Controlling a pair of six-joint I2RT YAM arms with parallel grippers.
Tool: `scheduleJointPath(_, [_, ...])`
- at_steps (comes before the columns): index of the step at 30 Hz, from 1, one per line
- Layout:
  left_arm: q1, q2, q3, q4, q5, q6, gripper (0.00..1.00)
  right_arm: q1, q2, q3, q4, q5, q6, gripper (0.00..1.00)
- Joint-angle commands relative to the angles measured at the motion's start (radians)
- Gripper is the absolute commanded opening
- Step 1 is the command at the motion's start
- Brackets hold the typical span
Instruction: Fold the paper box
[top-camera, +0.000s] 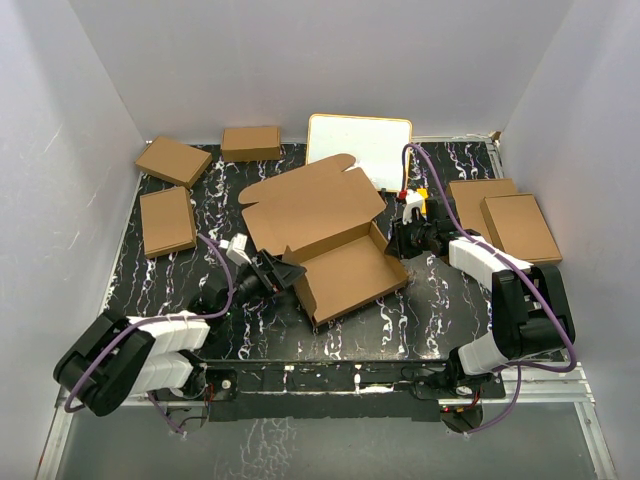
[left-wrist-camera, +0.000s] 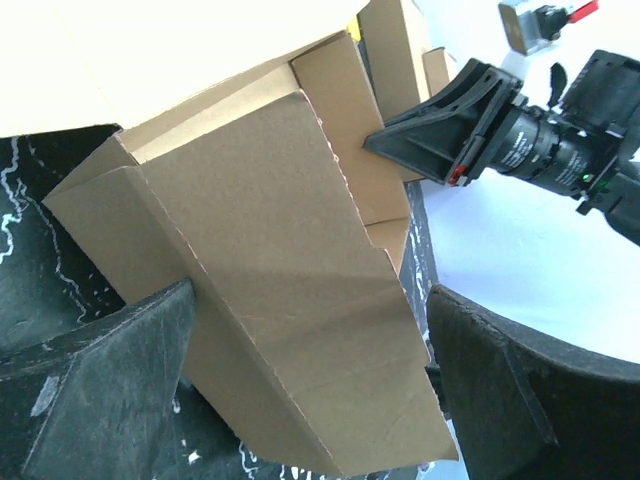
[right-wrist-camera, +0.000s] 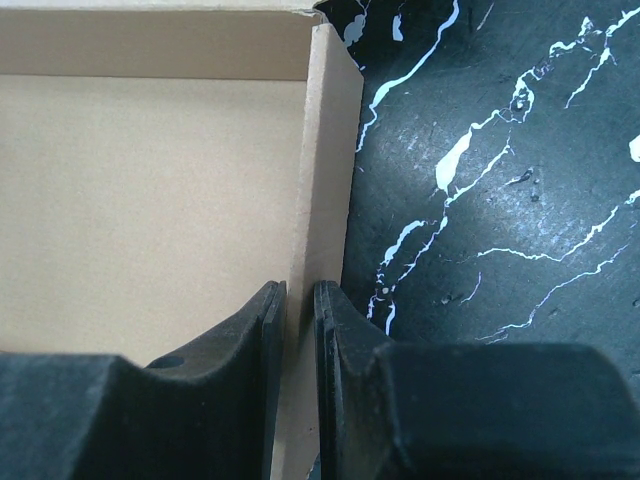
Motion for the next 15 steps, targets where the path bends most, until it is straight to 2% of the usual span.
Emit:
scheduleJointPath(1, [-0.003,0.006,-0.011,0.150,0.003,-0.031,0.97,0.009,-0.024,-0.006,0.037,-0.044,0.005,0.21])
scheduleJointPath(8, [-0.004,0.044,-0.022,0.192,-0.007,-0.085,0.97,0.008,-0.024,-0.006,0.037,-0.046,0.003,0.21])
scheduleJointPath(12, [-0.003,0.061,-0.027,0.192,-0.022,-0.111,0.93,0.008,-0.024,-0.006,0.037,-0.047,0.003,0.21])
scheduleJointPath(15, [-0.003,0.058,-0.012,0.132,-0.027,-0.115,0.88,0.009,-0.024,-0.006,0.037,-0.046,0.003,0.21])
